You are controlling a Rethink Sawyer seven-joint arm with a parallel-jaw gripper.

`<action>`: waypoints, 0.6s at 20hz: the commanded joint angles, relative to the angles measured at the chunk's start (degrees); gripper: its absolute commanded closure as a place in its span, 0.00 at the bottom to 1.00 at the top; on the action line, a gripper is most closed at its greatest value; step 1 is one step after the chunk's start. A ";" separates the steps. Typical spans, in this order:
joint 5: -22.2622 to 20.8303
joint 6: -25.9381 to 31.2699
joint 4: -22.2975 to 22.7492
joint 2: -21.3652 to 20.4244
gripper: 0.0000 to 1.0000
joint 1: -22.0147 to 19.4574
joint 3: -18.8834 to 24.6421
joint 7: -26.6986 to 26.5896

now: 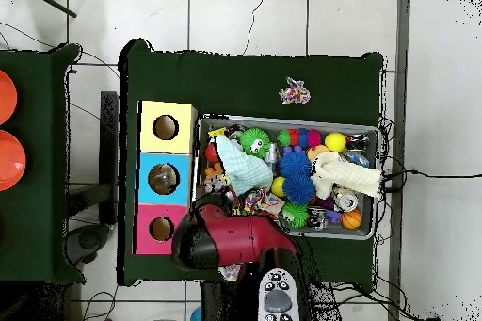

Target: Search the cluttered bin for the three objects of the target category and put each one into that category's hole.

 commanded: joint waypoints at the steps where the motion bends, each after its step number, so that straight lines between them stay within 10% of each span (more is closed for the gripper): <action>1: 2.49 6.63 2.75 -2.12 1.00 -1.80 5.94 8.49; 12: 3.06 7.90 3.61 -4.68 1.00 -1.93 6.55 8.68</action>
